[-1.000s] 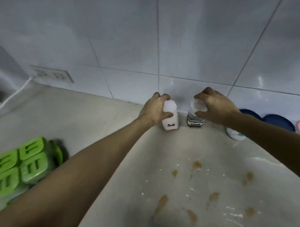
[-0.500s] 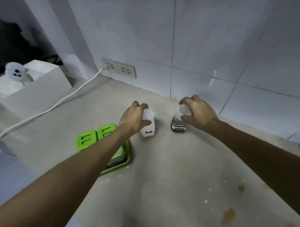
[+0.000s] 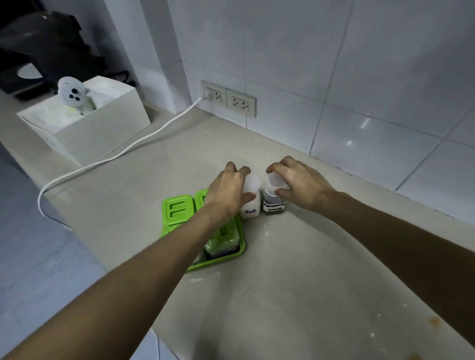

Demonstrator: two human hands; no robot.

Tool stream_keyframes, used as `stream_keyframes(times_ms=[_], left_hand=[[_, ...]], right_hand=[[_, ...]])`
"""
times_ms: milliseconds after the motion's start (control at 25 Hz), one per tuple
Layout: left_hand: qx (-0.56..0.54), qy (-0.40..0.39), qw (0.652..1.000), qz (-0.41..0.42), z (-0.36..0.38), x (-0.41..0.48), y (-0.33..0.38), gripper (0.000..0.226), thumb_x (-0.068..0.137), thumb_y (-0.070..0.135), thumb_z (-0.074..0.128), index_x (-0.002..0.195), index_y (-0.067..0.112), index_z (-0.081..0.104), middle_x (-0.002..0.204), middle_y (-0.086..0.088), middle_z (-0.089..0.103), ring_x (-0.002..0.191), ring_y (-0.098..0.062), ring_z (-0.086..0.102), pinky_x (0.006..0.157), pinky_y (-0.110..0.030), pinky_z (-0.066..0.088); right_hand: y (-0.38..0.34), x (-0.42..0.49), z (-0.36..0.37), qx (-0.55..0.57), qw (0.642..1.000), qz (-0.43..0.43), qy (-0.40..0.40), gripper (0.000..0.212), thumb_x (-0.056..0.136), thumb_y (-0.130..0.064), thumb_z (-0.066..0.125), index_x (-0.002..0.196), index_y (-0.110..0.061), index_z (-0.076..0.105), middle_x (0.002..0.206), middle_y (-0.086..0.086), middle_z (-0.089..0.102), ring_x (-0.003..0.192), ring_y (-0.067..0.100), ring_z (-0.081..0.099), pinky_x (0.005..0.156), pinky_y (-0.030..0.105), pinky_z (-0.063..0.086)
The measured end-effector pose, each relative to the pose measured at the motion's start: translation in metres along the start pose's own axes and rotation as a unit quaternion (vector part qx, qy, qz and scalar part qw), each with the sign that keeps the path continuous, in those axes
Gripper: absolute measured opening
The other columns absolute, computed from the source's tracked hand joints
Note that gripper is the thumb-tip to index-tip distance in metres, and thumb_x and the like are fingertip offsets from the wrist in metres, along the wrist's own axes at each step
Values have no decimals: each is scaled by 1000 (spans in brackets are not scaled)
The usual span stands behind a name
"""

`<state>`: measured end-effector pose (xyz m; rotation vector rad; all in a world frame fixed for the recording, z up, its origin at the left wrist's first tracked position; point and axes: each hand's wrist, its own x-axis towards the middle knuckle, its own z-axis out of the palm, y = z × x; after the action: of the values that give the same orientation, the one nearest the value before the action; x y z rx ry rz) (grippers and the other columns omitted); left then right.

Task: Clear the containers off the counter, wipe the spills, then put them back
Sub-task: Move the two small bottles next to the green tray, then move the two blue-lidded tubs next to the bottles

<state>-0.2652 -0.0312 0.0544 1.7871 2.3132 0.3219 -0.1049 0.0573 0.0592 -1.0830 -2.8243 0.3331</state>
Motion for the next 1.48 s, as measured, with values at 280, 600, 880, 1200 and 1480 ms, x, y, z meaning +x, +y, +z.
stream_keyframes(times_ms=[280,600,880,1200,1480], left_hand=[[51,18,998,39,-11,6,24,63,85,46,59,139,18,40,130,-11,45,122,-31,41,96,-46,43],[-11,59,982,177,48,2,168,36,90,29,56,123,13,55,121,-10,54,112,-30,50,92,-42,43],[-63,-35,948,309,147,-33,384,49,88,33,58,132,15,47,127,-7,49,116,-26,48,92,-39,47],[-130,-148,954,225,207,-41,575,85,71,44,75,138,19,30,137,-10,35,122,-34,39,95,-42,44],[-135,-100,962,216,201,-29,561,63,67,41,77,121,19,55,122,-10,45,109,-31,50,88,-32,45]], right_hand=[[25,-36,-7,-13,1000,24,8,62,90,-22,57,144,-17,27,144,8,36,127,28,44,91,42,47],[155,-232,-19,-1,985,173,14,54,92,-33,53,140,-18,33,142,2,40,124,20,48,92,33,48],[305,-422,-59,-89,929,347,96,59,74,-26,72,124,-4,52,126,17,54,113,38,55,90,45,48],[398,-463,-71,-83,925,369,42,72,73,-49,68,135,-22,42,126,15,51,106,35,54,90,38,46],[398,-446,-77,-99,926,354,89,74,57,-53,73,116,-12,54,107,12,56,88,31,56,78,36,46]])
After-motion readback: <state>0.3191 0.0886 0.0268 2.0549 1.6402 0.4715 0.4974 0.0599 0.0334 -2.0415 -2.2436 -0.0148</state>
